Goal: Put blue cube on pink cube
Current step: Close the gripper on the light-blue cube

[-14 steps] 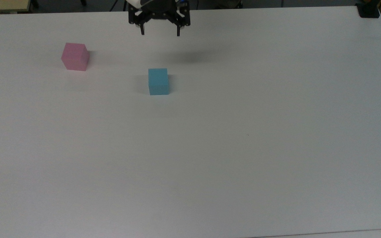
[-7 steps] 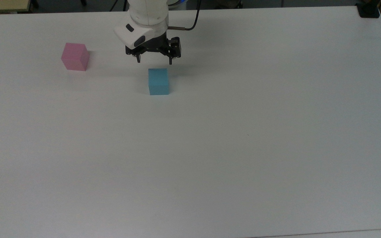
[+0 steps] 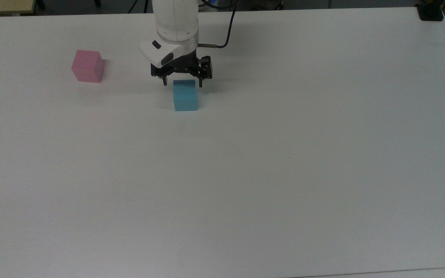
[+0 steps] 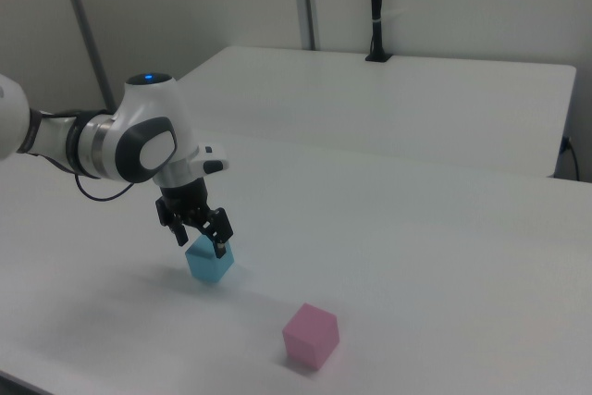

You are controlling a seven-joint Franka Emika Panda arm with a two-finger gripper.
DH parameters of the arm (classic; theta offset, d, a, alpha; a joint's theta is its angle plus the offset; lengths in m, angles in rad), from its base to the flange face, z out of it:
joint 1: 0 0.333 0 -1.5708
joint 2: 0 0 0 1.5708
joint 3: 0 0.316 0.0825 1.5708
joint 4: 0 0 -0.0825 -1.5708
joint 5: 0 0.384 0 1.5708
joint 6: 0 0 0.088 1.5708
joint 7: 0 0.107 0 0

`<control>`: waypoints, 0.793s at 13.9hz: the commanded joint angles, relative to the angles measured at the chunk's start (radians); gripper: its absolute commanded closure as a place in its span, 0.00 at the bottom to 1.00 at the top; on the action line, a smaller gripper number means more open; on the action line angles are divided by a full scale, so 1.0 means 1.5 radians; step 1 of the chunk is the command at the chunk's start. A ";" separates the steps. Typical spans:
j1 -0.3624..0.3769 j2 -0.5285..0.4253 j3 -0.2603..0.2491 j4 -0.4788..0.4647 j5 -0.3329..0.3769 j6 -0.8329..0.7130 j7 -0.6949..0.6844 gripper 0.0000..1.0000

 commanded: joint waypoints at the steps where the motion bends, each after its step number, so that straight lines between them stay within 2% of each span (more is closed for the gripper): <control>1: 0.004 0.009 -0.003 -0.011 -0.009 0.040 -0.009 0.00; 6: 0.004 0.035 -0.003 -0.011 -0.027 0.068 -0.009 0.00; 7: 0.003 0.036 -0.003 -0.011 -0.027 0.068 -0.009 0.08; 9: 0.003 0.037 -0.003 -0.011 -0.027 0.068 -0.009 0.45; 10: 0.003 0.037 -0.003 -0.011 -0.027 0.068 -0.009 0.61; 11: 0.003 0.035 -0.003 -0.010 -0.027 0.068 -0.009 0.72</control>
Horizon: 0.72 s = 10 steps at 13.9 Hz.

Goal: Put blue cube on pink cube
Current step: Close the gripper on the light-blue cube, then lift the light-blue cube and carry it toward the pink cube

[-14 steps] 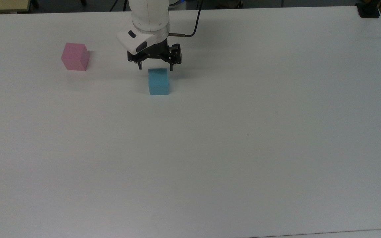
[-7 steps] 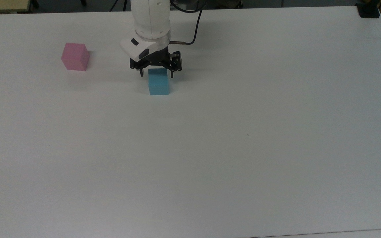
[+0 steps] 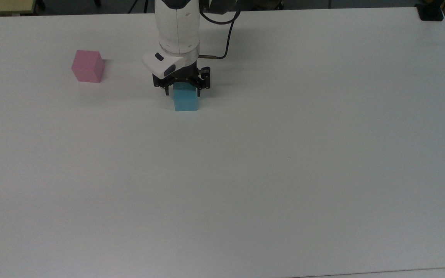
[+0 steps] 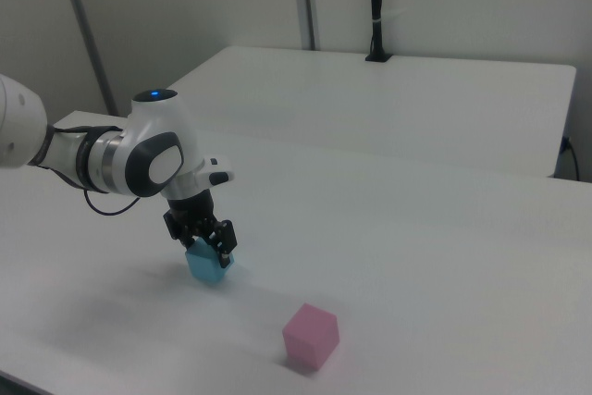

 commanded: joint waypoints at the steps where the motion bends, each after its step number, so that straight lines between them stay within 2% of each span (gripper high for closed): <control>1: 0.002 -0.007 -0.003 -0.007 -0.011 0.018 -0.008 0.80; 3: -0.001 -0.015 -0.003 -0.004 -0.010 0.011 -0.008 0.87; 7: 0.000 -0.056 -0.003 0.024 -0.009 -0.052 -0.008 0.88; 9: -0.001 -0.072 -0.005 0.150 -0.004 -0.225 -0.008 0.87; 10: -0.001 -0.072 -0.005 0.233 -0.003 -0.320 -0.008 0.86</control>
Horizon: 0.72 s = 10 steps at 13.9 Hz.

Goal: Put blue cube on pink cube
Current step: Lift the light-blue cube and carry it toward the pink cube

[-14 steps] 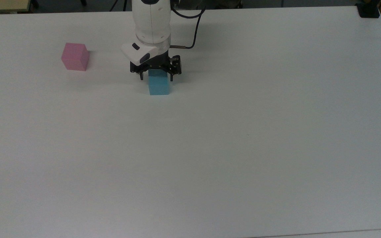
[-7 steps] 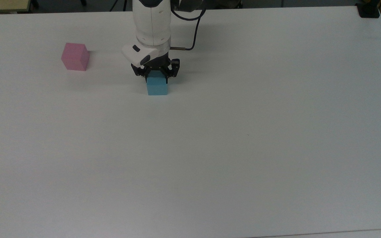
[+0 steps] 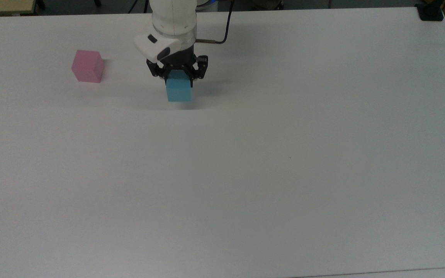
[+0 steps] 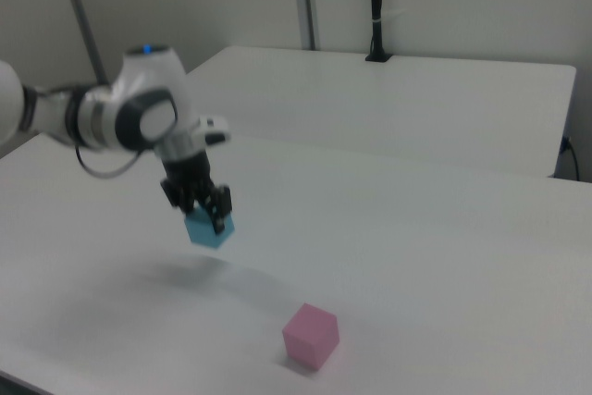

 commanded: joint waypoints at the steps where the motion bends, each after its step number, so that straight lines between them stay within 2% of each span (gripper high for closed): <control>1: 0.000 -0.021 -0.005 0.199 -0.002 -0.242 -0.008 0.86; 3: -0.015 -0.022 -0.007 0.287 0.003 -0.351 -0.033 0.83; 4: -0.018 -0.024 -0.007 0.306 0.003 -0.373 -0.043 0.83; 10: -0.041 -0.045 -0.016 0.303 0.003 -0.369 -0.076 0.82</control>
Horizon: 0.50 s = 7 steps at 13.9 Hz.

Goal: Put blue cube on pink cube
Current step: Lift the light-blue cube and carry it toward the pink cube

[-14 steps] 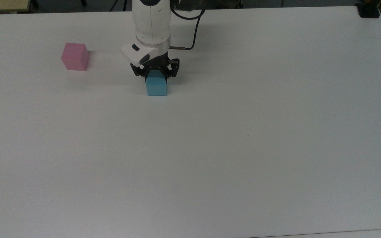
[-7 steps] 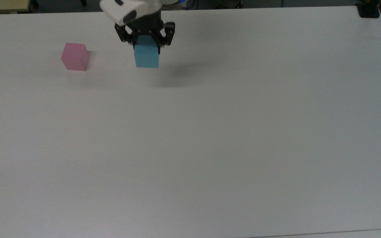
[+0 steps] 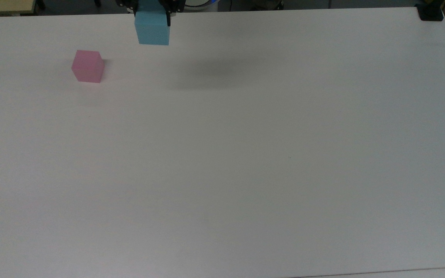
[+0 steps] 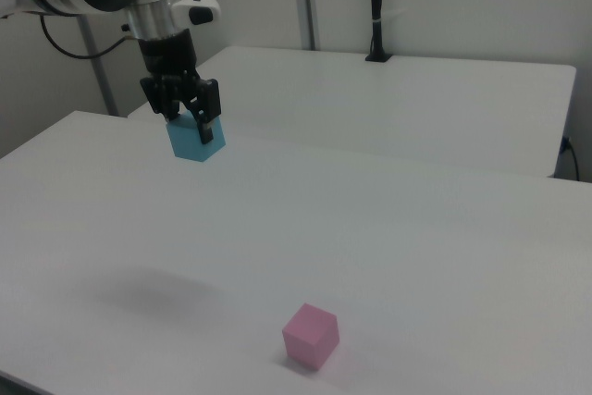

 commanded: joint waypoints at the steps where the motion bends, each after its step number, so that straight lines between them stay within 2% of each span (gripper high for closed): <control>1: -0.023 -0.014 -0.022 0.001 0.003 -0.012 -0.067 0.82; 2: -0.029 -0.025 -0.034 -0.010 0.003 -0.014 -0.092 0.82; 4: -0.047 -0.054 -0.079 -0.048 0.002 -0.009 -0.172 0.82; 5: -0.069 -0.059 -0.091 -0.056 0.000 -0.008 -0.205 0.82; 7: -0.116 -0.071 -0.093 -0.061 -0.001 -0.009 -0.242 0.82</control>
